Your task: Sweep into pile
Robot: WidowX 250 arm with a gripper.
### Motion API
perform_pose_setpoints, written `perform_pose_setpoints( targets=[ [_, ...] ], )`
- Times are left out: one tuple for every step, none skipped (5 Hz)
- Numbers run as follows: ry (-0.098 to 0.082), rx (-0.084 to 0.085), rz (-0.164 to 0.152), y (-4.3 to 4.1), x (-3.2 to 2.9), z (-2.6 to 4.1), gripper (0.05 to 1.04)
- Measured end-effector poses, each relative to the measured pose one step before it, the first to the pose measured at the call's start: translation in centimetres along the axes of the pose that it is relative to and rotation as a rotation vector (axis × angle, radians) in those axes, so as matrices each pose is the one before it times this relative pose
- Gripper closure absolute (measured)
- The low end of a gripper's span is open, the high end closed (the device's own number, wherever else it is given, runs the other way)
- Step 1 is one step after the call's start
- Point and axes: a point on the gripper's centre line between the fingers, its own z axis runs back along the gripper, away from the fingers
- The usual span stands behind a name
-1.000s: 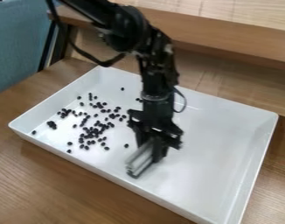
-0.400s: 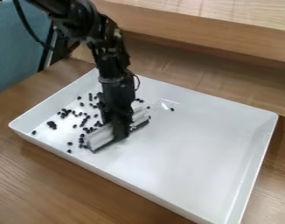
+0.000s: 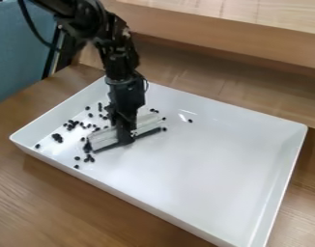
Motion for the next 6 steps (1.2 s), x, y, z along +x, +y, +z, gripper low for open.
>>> perform_pose_setpoints(
  targets=[
    [-0.0051,0.0138,0.023,1.57,-0.001,-0.056,0.685],
    [-0.0055,0.007,0.031,1.135,-0.09,0.124,0.685],
    [-0.0053,-0.0059,0.0626,1.15,-0.301,-0.068,0.685],
    [-0.0068,0.0038,0.0507,0.728,-0.164,0.087,0.685],
    [-0.0016,0.005,0.0728,1.002,-0.676,-0.023,0.685],
    [-0.0043,0.0017,0.0721,0.856,-0.462,0.069,0.685]
  ],
)
